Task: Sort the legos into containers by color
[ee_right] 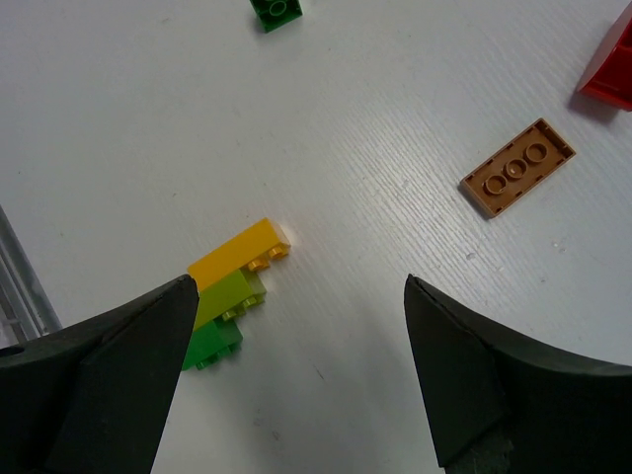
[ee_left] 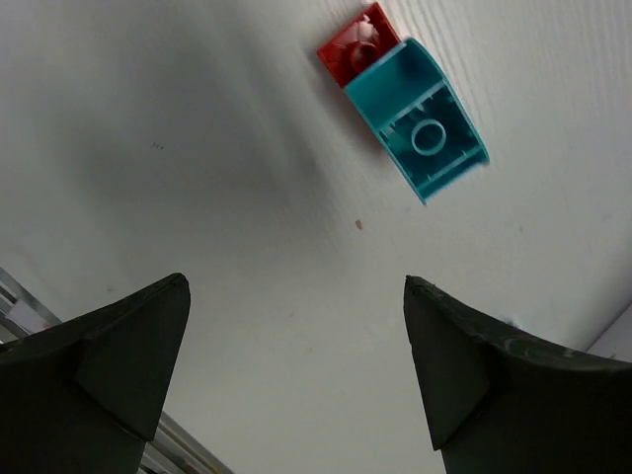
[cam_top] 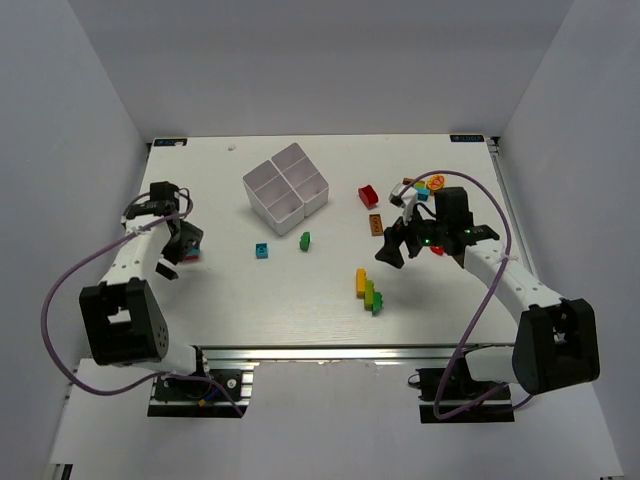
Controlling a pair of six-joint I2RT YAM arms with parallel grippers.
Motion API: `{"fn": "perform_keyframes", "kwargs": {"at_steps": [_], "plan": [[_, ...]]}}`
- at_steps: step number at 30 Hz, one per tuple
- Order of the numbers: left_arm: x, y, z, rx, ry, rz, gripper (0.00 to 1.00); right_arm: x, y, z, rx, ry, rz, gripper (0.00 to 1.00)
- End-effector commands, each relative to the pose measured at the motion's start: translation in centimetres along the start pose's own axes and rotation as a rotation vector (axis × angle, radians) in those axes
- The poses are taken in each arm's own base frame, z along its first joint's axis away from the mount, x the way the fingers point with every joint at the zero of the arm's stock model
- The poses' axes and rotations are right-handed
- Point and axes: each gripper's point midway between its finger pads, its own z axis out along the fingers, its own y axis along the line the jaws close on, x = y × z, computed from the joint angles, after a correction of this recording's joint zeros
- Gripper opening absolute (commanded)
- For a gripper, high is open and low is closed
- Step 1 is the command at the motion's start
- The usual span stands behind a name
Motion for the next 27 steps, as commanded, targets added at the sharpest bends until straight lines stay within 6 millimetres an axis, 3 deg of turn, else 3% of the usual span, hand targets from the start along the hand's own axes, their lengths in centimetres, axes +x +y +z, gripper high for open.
{"fn": "perform_keyframes", "kwargs": {"at_steps": [1,7,10,18,27], "plan": [[-1.0,-1.7,0.2,-0.027,0.053,-0.241,0.98,-2.6,-0.5,0.1,-0.003,-0.06,-0.059,0.89],[-3.1,-5.9,1.3,0.026,0.08,-0.279,0.96,-1.9,-0.7,0.1,0.007,-0.047,-0.054,0.89],[-3.5,-6.7,1.8,0.026,0.089,-0.286,0.95,-1.4,-0.5,0.2,0.006,-0.037,-0.047,0.89],[-2.1,-5.4,4.0,-0.022,0.152,-0.34,0.83,-1.0,-0.7,0.3,0.012,-0.02,-0.04,0.89],[-2.8,-4.5,5.7,-0.065,0.16,-0.36,0.76,-0.9,-1.0,0.4,0.013,-0.004,-0.03,0.89]]}}
